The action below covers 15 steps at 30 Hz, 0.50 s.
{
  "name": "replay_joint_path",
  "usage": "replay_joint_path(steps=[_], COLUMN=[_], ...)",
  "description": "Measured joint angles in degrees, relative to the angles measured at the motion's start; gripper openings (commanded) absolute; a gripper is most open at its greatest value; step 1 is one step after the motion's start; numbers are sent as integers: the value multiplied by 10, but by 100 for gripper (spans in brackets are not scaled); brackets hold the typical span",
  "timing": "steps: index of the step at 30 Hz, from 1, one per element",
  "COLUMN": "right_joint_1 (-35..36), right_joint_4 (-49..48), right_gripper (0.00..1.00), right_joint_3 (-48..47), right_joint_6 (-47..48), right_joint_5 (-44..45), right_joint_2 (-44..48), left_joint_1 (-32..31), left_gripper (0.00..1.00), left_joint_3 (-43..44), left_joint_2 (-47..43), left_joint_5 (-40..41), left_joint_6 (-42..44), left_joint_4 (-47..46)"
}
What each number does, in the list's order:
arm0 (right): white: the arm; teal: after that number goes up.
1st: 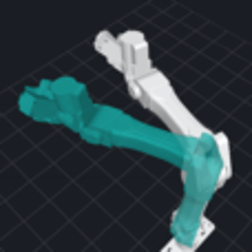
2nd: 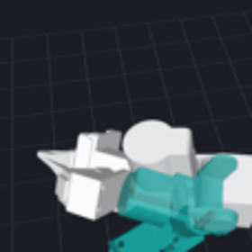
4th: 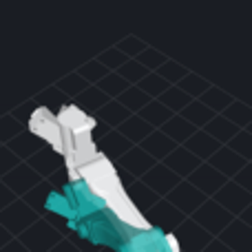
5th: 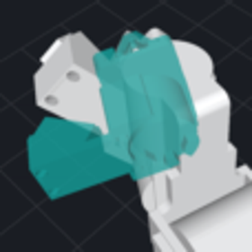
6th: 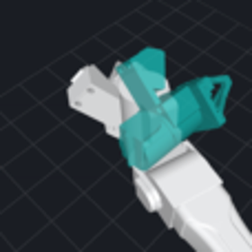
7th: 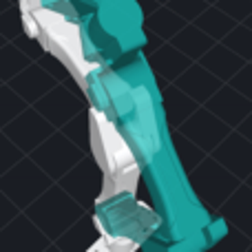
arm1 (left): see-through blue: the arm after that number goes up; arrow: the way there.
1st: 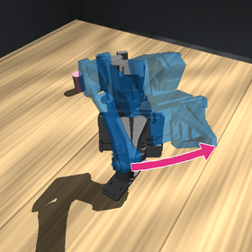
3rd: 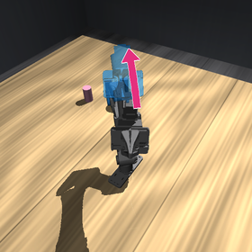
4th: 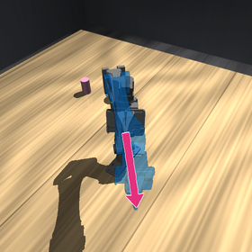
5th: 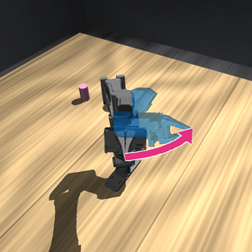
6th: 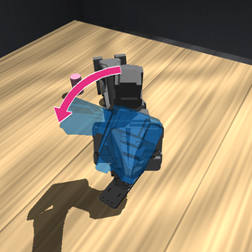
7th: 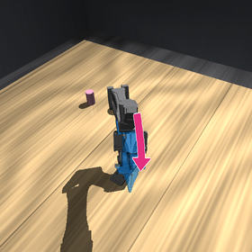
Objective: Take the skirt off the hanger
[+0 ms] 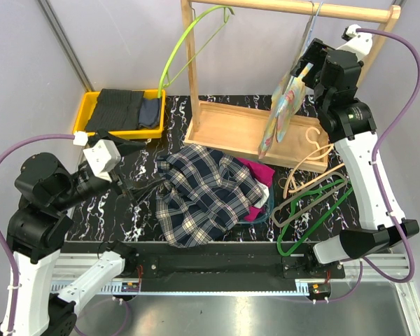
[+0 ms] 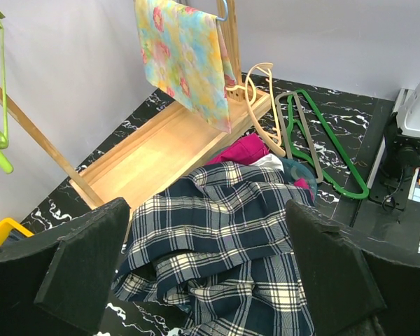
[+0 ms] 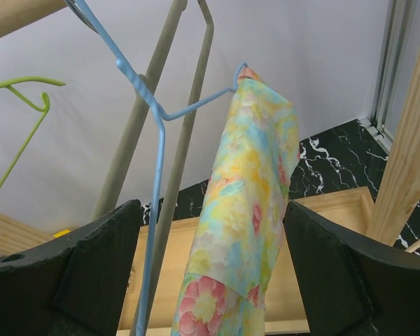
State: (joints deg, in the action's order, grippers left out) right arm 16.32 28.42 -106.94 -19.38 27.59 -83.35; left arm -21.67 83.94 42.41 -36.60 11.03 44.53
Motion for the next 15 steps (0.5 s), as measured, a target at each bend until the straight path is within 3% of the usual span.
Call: replay_joint_path(steps=[6, 10, 11, 15], right_joint_1=[-3, -8, -9, -9], right_joint_4=[2, 4, 6, 15], right_gripper=[79, 65, 56, 39], right_joint_3=[-6, -16, -16, -16], right_joint_6=[-4, -5, -6, -2], right_joint_5=[-7, -9, -9, -12], right_joint_2=[-13, -37, -41, -46], left_joint_1=[0, 0, 0, 0], left_gripper=[99, 99, 99, 99], left_joint_3=[-1, -1, -1, -9], left_joint_2=[0, -1, -3, -11], left_joint_5=[4, 8, 10, 15], left_joint_6=[2, 5, 6, 10], left_joint_4=[0, 0, 0, -1])
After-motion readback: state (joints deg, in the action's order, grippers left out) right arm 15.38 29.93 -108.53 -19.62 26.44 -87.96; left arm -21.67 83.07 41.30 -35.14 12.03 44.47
